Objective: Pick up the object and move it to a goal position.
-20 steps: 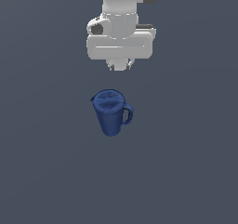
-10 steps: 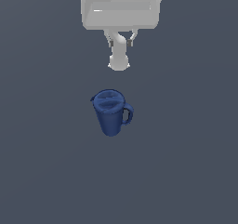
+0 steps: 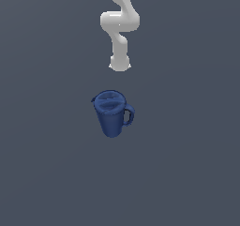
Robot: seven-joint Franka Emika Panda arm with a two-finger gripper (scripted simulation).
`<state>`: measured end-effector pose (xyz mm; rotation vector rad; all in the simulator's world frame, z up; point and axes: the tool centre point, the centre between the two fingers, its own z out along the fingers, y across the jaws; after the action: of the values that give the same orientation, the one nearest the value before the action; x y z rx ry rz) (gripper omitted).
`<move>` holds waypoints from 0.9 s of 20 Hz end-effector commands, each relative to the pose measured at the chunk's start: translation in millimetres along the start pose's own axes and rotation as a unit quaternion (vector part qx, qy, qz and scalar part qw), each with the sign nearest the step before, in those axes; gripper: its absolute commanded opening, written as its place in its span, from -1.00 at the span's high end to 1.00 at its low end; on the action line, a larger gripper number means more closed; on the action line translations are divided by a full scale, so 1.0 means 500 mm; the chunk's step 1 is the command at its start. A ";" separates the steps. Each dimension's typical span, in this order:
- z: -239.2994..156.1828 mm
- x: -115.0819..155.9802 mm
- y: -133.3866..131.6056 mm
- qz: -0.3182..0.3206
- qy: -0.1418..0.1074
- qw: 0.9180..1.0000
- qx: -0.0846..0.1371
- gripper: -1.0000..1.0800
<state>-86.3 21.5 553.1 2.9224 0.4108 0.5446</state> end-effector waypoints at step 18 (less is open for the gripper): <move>-0.224 0.068 -0.180 -0.214 0.009 0.957 -0.197 -0.23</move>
<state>-119.1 116.8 651.4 2.3984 0.7802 0.5421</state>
